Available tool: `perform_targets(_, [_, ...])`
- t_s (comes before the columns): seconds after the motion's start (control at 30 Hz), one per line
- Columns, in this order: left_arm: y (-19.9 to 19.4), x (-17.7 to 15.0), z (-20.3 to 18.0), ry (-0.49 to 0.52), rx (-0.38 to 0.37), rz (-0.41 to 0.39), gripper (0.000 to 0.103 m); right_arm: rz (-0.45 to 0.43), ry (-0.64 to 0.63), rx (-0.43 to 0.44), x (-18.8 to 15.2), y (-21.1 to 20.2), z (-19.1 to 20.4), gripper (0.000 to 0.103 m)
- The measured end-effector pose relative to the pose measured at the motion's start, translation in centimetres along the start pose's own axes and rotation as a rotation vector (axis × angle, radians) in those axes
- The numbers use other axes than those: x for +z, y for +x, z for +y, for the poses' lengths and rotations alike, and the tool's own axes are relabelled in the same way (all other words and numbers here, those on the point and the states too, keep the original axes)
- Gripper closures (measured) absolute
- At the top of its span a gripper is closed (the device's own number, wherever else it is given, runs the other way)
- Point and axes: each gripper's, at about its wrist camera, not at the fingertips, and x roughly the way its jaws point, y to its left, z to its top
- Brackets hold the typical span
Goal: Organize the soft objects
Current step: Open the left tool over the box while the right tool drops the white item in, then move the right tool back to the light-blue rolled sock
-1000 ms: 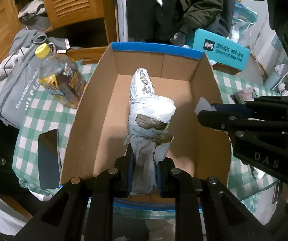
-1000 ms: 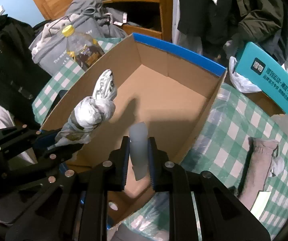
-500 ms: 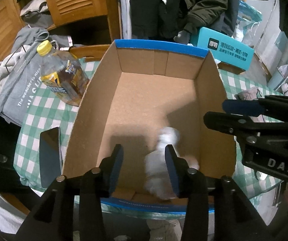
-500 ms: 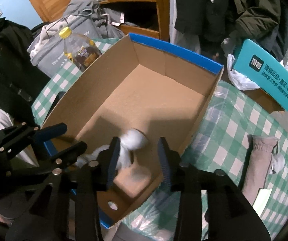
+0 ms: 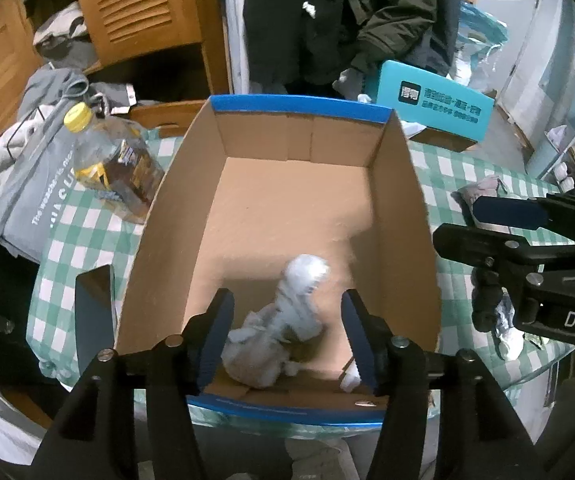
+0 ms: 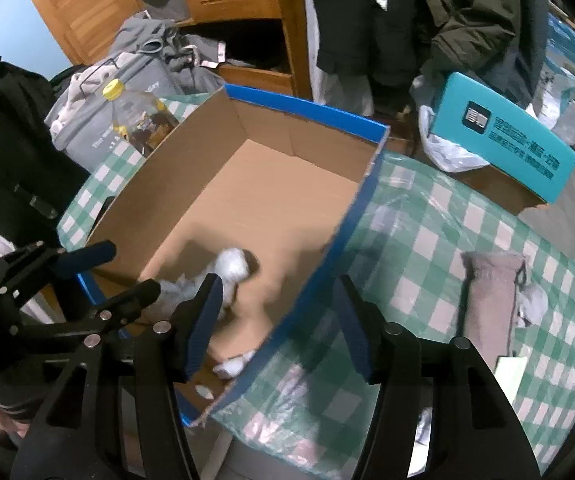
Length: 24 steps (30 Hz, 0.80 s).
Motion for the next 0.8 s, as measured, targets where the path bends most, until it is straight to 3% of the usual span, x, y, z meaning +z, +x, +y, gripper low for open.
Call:
perform_targets(0.13, [-0.4,0.1,-1.0,0.022,0.002,-0.008,0.042,-0.010,0.011,-0.017,-0.7,-0.9,-0.9,0.040])
perform_targets(0.5, [-1.1,0.3,-4.0,0.090,0.006,-0.030,0.033,-0.035,0.028,-0.049,-2.5,-3.4,-3.2,0.039])
perform_targets(0.8, [-1.2,0.2,-7.1,0.147,-0.002,-0.028,0.030,-0.044,0.063,-0.104,-4.7,-5.2,-6.2,0.038])
